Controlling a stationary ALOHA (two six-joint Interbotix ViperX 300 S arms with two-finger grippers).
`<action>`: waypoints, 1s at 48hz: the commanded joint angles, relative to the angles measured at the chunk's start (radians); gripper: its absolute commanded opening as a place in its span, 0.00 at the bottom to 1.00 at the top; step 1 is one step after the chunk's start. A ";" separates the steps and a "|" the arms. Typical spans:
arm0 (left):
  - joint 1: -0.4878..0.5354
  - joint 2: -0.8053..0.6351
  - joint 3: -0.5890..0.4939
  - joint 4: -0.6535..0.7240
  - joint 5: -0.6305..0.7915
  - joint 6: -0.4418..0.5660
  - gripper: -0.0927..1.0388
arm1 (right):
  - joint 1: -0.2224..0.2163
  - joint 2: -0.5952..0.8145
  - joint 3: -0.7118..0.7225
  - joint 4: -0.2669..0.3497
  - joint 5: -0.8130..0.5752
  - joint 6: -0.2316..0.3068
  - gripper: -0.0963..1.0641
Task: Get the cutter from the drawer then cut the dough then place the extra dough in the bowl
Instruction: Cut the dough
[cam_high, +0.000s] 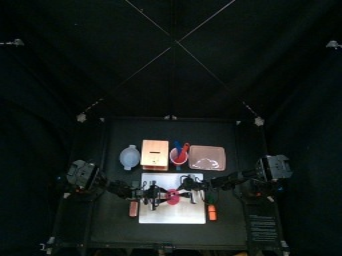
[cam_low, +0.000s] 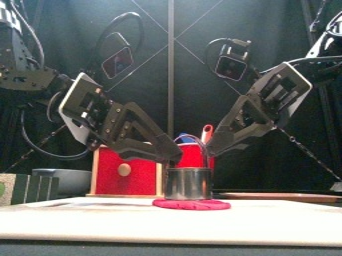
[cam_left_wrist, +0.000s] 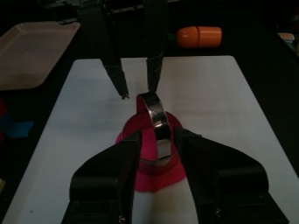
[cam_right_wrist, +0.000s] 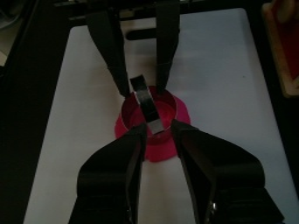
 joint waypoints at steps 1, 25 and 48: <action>0.002 -0.026 -0.021 -0.002 -0.003 0.000 0.74 | -0.002 0.003 -0.029 0.003 -0.003 0.002 0.68; -0.020 -0.018 -0.023 -0.014 -0.003 0.000 0.66 | 0.006 0.049 -0.044 0.003 0.035 0.002 0.67; -0.020 -0.009 0.003 -0.032 0.060 0.003 0.58 | 0.006 0.055 -0.060 0.005 0.034 0.002 0.55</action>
